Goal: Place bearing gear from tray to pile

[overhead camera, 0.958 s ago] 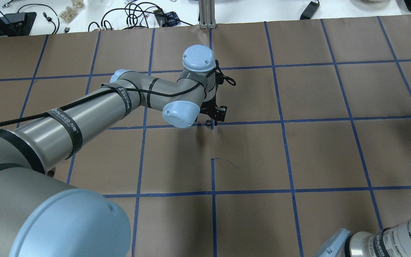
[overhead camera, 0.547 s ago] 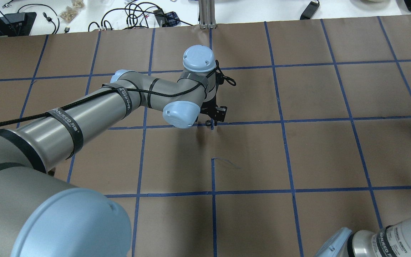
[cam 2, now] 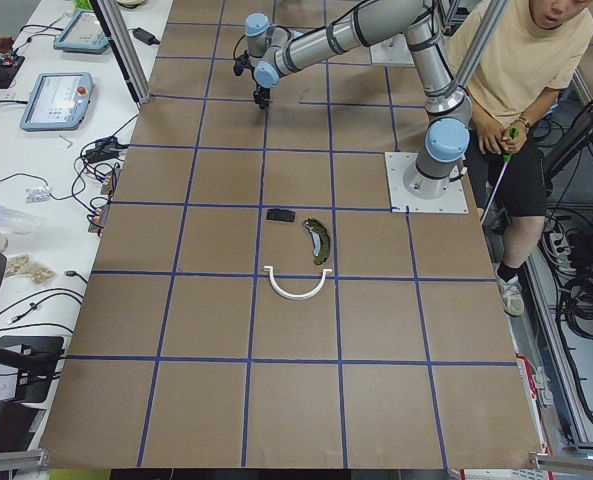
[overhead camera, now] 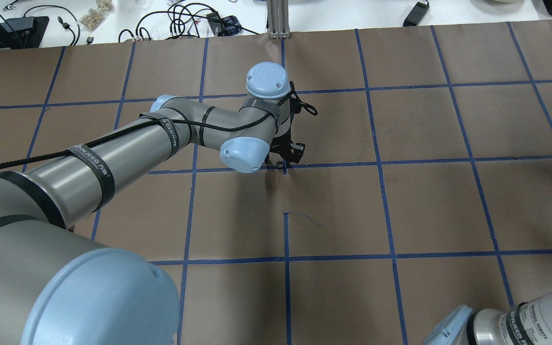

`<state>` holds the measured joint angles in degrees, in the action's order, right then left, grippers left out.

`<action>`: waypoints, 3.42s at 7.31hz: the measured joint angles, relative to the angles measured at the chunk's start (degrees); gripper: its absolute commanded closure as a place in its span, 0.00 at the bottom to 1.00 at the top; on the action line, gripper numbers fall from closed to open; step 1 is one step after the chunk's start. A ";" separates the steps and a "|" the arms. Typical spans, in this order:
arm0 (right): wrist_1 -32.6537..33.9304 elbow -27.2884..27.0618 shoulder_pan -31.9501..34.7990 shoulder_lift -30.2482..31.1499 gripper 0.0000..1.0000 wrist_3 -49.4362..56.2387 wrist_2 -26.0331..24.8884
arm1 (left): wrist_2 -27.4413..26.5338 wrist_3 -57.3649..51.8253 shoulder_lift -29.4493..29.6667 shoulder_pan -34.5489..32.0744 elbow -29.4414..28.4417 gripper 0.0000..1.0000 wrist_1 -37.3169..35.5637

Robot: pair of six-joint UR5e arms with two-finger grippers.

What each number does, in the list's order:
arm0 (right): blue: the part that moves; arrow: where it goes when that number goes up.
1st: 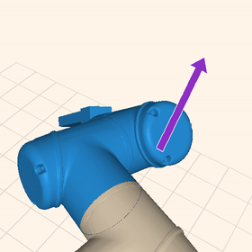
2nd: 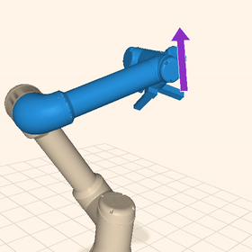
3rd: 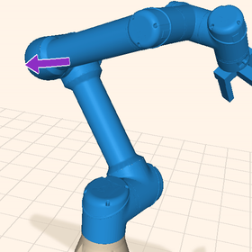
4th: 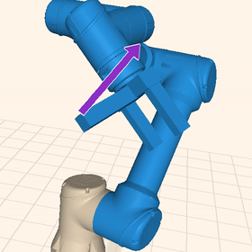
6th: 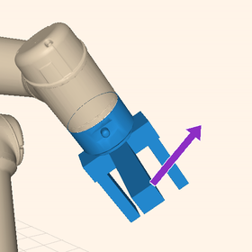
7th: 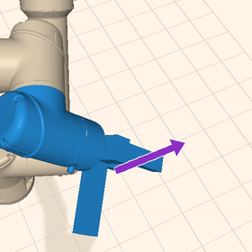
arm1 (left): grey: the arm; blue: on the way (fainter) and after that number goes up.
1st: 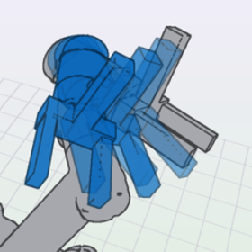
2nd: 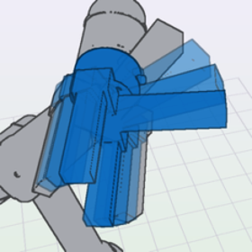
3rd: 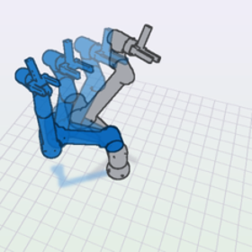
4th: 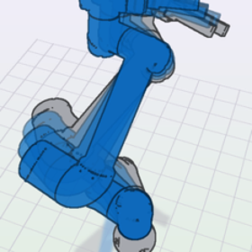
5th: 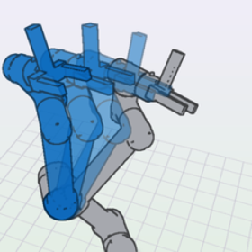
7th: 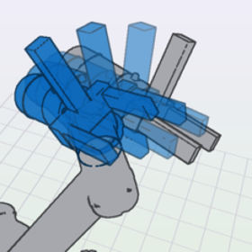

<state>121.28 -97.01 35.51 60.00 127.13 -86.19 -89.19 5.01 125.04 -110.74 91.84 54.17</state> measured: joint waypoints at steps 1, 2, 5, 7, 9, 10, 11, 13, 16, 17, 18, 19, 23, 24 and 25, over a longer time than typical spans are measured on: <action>0.30 -0.10 0.00 -0.06 0.29 -0.04 0.03 | 0.02 -0.01 0.02 0.00 0.00 1.00 0.00; 0.65 -0.13 0.00 -0.10 0.31 0.00 0.05 | 0.00 -0.05 0.03 -0.02 -0.01 1.00 0.03; 0.96 -0.20 0.00 -0.14 0.47 0.05 0.07 | -0.27 -0.53 -1.62 0.41 -2.16 1.00 2.33; 0.96 -0.18 -0.01 -0.26 0.72 -0.03 0.11 | -1.14 -3.45 -3.91 4.52 -8.98 1.00 13.64; 0.98 -0.13 -0.01 -0.47 0.81 -0.06 0.13 | -5.09 -9.22 -6.98 12.38 -15.42 1.00 27.09; 0.98 -0.06 0.00 -0.46 0.84 -0.12 0.09 | -7.06 -12.05 -8.28 16.53 -16.48 1.00 30.39; 0.98 0.04 -0.01 -0.43 0.85 -0.25 0.06 | -7.83 -14.82 -9.15 21.28 -16.73 1.00 31.80; 0.96 0.33 0.00 -0.19 0.86 -0.96 0.03 | -7.73 -20.41 -10.11 31.00 -15.68 1.00 32.29; -0.32 0.16 1.12 3.04 0.85 -8.59 0.71 | -7.66 -30.12 -11.89 42.56 -9.50 1.00 30.50; -1.29 -0.62 3.53 5.69 0.85 -15.47 2.01 | -7.61 -32.85 -12.67 45.83 -6.72 1.00 28.95; -1.87 -2.36 7.90 8.75 0.85 -24.98 2.74 | -7.63 -34.23 -13.48 47.92 -3.53 1.00 26.67; -1.60 -4.79 14.10 11.85 0.85 -35.91 3.01 | -7.68 -35.01 -14.06 49.40 0.55 1.00 22.16; 0.13 -8.10 47.42 16.58 0.84 -84.67 3.26 | -7.48 -38.72 -15.06 54.16 14.83 1.00 6.17; 1.61 -8.16 55.48 16.37 0.83 -95.62 3.31 | -7.44 -38.85 -15.04 54.81 16.11 1.00 5.65; 3.53 -8.08 62.44 15.63 0.83 -106.40 3.28 | -7.41 -38.84 -14.85 55.16 16.84 1.00 5.31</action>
<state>124.81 -105.09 97.95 75.63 20.73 -82.91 -96.60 -33.83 110.18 -55.59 108.68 59.47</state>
